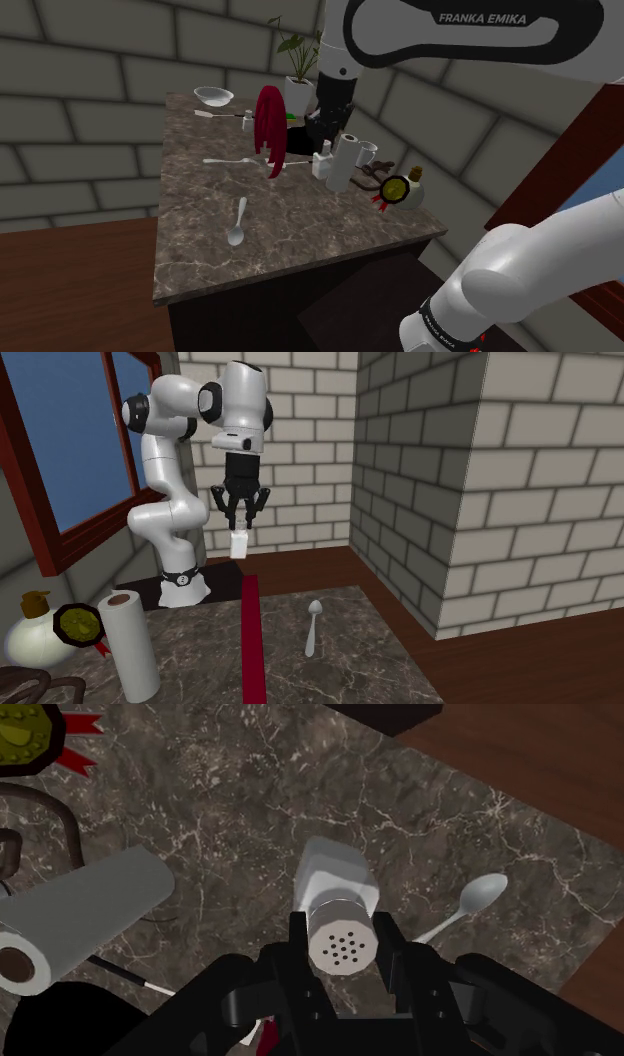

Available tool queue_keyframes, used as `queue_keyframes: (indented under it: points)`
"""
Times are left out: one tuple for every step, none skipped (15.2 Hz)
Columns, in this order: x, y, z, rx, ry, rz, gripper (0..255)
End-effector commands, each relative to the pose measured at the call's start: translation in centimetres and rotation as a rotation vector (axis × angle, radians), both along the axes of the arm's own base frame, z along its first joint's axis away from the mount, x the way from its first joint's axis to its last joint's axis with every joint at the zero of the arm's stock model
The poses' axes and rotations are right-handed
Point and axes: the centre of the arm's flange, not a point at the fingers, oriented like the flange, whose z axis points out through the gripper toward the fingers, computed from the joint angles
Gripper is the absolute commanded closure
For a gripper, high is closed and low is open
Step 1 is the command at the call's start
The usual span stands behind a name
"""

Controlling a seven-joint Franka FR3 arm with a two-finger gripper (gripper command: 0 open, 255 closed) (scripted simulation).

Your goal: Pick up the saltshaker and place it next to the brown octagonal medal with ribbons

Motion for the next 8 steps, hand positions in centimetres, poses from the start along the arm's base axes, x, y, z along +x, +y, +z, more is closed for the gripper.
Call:
queue_keyframes:
  points:
    - [-1.1,-2.4,0.0,0.001,0.000,0.001,255]
    - [-1.6,-3.6,0.0,0.001,0.000,0.001,255]
    - [-2.1,-4.8,0.0,0.001,0.000,0.001,255]
    - [-2.7,-6.0,0.0,0.001,0.000,0.001,255]
    - [-3.2,-7.2,0.0,0.001,0.000,0.001,255]
    - [-3.8,-8.4,0.0,0.001,0.000,0.001,255]
    - [-4.3,-9.6,0.0,0.001,0.000,0.001,255]
    - [-4.9,-10.8,0.0,0.001,0.000,0.001,255]
